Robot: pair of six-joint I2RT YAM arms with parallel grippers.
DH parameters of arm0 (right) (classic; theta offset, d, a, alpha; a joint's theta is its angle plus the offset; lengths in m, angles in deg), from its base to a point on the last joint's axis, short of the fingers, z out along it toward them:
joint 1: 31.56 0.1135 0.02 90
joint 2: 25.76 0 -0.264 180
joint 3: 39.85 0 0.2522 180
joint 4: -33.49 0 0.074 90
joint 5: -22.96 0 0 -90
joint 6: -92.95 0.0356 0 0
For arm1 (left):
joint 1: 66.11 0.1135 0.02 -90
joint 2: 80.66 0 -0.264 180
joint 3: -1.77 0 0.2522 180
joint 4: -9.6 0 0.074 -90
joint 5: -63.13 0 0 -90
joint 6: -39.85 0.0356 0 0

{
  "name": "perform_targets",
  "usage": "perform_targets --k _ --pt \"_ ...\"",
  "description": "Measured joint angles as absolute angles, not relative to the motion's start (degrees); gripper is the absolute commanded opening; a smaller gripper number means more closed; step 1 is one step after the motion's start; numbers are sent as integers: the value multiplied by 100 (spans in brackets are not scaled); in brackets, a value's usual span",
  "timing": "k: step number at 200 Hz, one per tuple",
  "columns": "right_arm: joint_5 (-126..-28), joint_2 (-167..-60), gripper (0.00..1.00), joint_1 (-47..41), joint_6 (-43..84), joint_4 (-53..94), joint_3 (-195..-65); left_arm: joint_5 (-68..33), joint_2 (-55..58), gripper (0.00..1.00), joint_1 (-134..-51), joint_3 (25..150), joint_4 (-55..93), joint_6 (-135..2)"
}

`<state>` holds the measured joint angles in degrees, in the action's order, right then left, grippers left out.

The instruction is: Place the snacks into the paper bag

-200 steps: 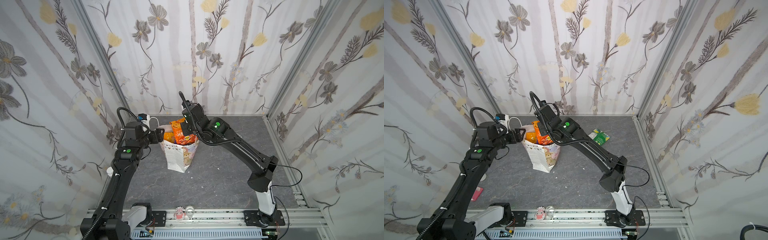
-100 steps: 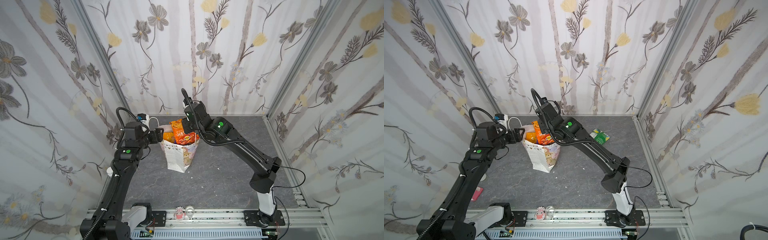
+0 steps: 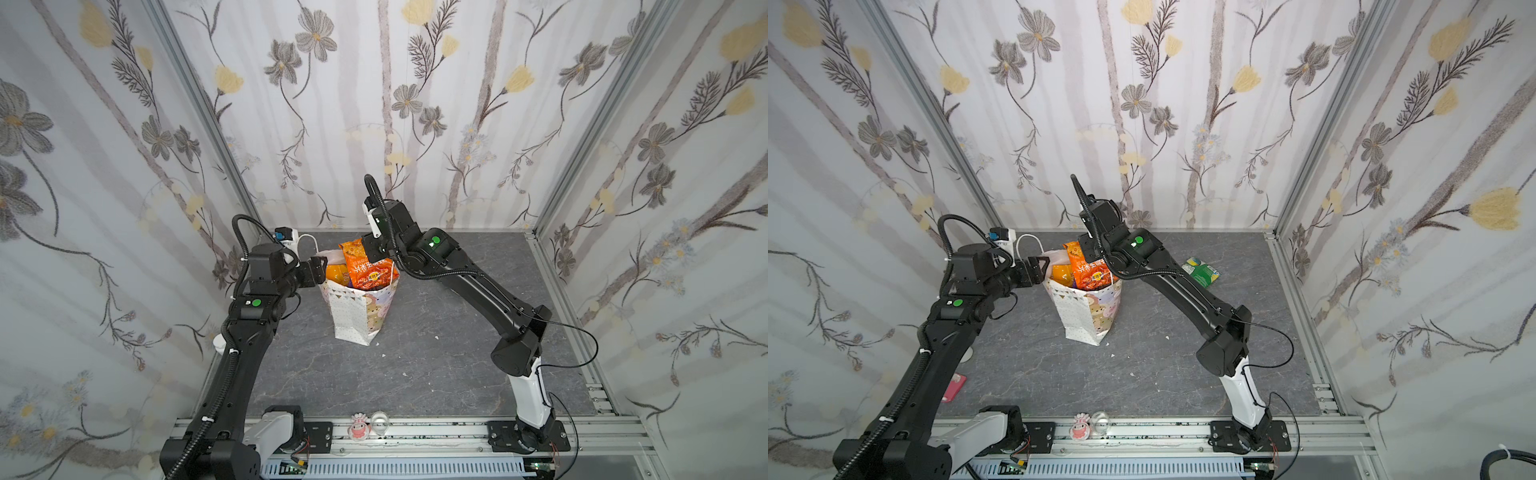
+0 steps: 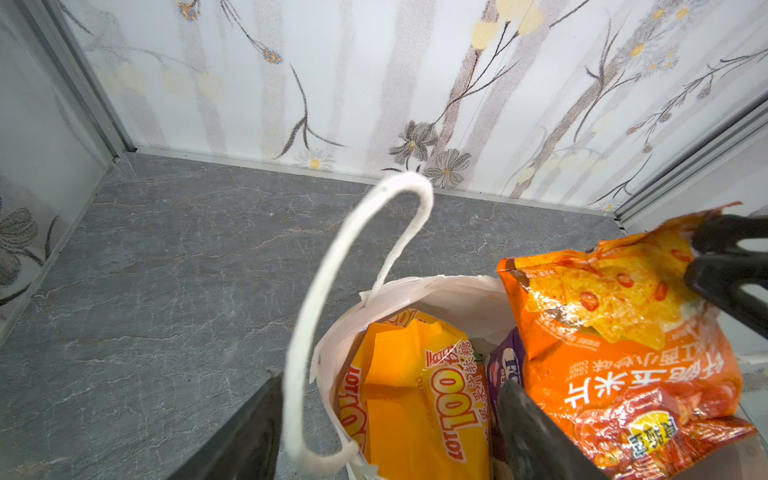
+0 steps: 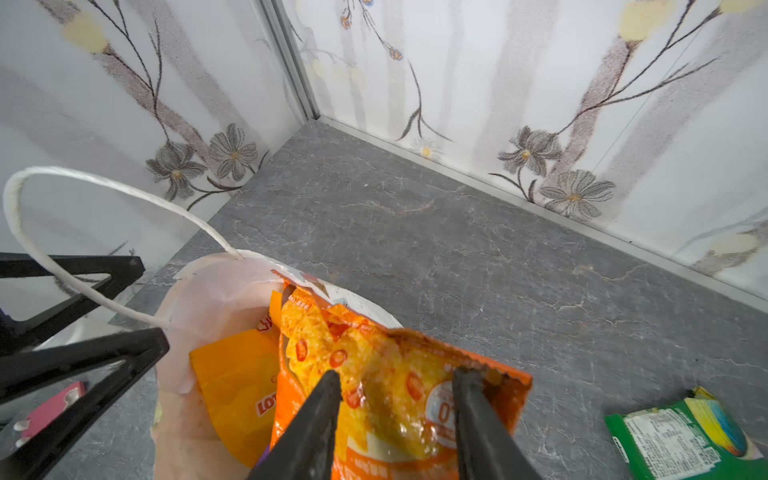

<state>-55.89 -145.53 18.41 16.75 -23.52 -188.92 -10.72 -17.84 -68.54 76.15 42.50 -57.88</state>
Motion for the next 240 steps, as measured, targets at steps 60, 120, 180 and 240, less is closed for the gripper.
perform_targets --k 60,120,180,240 --pt "-6131 -14625 17 1798 1679 -2207 -18892 -1075 -1784 80 -6854 7615 4250 -5786" --pt "-5759 -14892 22 2058 1677 -2480 -18892 -1077 -1814 80 -6854 7615 4248 -5786" --pt "-5221 -13541 49 2799 1642 -2369 -18654 -1201 -1954 82 -6852 8192 4543 -5786" --pt "-4483 -11145 61 2812 2304 -1462 -14813 -1652 -1976 83 -7108 9630 5446 -5917"
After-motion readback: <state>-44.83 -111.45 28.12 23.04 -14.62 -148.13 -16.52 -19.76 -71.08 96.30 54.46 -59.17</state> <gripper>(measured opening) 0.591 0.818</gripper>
